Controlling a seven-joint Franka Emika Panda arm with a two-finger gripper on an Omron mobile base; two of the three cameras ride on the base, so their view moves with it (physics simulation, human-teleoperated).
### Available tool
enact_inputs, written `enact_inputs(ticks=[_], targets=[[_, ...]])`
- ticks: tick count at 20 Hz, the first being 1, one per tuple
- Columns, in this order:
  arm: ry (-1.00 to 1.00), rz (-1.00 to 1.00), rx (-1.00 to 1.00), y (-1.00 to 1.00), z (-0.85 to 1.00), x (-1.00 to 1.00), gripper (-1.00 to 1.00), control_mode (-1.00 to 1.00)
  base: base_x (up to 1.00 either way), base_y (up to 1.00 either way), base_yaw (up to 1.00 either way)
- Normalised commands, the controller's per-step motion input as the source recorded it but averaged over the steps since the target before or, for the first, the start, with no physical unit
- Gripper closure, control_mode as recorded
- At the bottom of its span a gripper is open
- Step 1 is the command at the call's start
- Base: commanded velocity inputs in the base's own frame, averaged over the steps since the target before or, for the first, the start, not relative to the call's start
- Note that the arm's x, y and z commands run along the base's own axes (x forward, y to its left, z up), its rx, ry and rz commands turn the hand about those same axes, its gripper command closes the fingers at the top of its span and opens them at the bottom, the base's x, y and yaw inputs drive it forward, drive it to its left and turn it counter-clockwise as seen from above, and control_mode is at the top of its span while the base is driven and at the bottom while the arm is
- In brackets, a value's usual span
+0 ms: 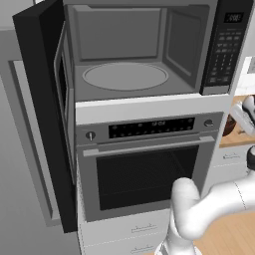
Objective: Open the microwave, place the bowl with waffle inside the microwave, then close the microwave door and turn it on.
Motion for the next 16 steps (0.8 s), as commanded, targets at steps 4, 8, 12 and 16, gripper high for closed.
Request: enact_inputs(ticks=[4,8,12,16], targets=[[0.00,0.00,0.16,-0.36,0.00,0.56,-1.00,-1.00,0.00,0.00,0.00],[0.00,0.00,0.12,-0.32,-0.08,0.39,-1.00,-1.00,0.00,0.00,0.00],[0.00,-0.01,0.00,-0.18,-0.36,0.15,-1.00,-1.00,0.00,0.00,0.00],[0.02,-0.05,-0.10,0.00,-0.49,0.01,-1.00,-1.00,0.00,0.00,0.00]])
